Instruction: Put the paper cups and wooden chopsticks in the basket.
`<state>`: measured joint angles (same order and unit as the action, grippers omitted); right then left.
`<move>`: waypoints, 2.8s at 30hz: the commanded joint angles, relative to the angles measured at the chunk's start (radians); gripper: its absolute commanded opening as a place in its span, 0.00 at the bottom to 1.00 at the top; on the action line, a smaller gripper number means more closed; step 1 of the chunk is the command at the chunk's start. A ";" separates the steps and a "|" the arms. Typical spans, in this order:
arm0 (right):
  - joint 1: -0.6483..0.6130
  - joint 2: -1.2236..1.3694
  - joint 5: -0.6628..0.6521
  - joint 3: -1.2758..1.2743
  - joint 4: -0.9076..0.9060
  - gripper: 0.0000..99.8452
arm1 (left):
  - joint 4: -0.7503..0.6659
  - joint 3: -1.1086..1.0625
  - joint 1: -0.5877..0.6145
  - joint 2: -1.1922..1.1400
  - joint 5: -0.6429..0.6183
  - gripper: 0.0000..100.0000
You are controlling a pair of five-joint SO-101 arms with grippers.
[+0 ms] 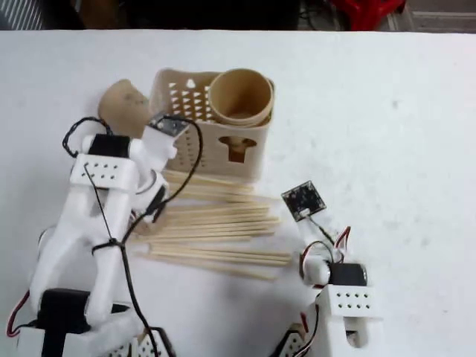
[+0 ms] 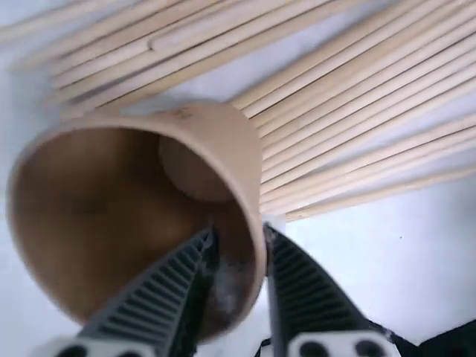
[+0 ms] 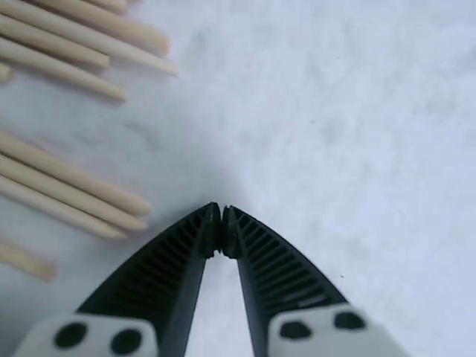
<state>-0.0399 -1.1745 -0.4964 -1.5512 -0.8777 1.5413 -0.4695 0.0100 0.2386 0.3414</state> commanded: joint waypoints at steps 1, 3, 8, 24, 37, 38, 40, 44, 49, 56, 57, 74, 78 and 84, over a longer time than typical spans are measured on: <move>0.010 0.005 -0.008 0.003 0.016 0.02 | 0.000 0.043 -0.016 0.096 -0.008 0.04; 0.010 0.005 -0.008 0.003 0.016 0.02 | 0.051 0.078 -0.016 0.154 0.011 0.02; 0.010 0.005 -0.008 0.003 0.016 0.02 | 0.235 0.239 -0.018 0.343 0.035 0.02; 0.013 -0.050 -0.008 0.003 0.013 0.02 | 0.149 1.023 -0.213 0.156 -0.133 0.02; 0.008 -0.414 -0.008 -0.112 -0.128 0.02 | 0.216 1.527 -0.401 -0.481 -0.190 0.02; 0.007 -0.443 -0.008 -0.115 -0.145 0.02 | 0.219 1.548 -0.401 -0.509 -0.190 0.02; 0.005 -0.503 -0.008 -0.135 -0.165 0.02 | 0.236 1.580 -0.401 -0.544 -0.186 0.02; 0.005 -0.599 -0.009 -0.141 -0.234 0.02 | 0.239 1.613 -0.407 -0.538 -0.190 0.02; 0.005 -0.627 -0.009 -0.140 -0.265 0.02 | 0.245 1.553 -0.496 -0.458 -0.190 0.02; 0.005 -0.625 -0.009 -0.140 -0.265 0.02 | 0.241 1.376 -0.539 -0.424 -0.192 0.02; 0.005 -0.625 -0.009 -0.140 -0.265 0.02 | 0.244 1.372 -0.522 -0.423 -0.192 0.02; 0.005 -0.625 -0.009 -0.140 -0.266 0.02 | 0.236 1.379 -0.447 -0.423 -0.115 0.16; 0.005 -0.625 -0.009 -0.140 -0.266 0.02 | 0.236 1.445 -0.435 -0.414 -0.121 0.16; 0.005 -0.625 -0.009 -0.140 -0.266 0.02 | 0.219 1.585 -0.443 -0.437 -0.121 0.16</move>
<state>-0.0368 -1.7868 -0.4979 -1.6847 -1.1354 1.7822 1.0296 -0.4411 -0.2294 0.2140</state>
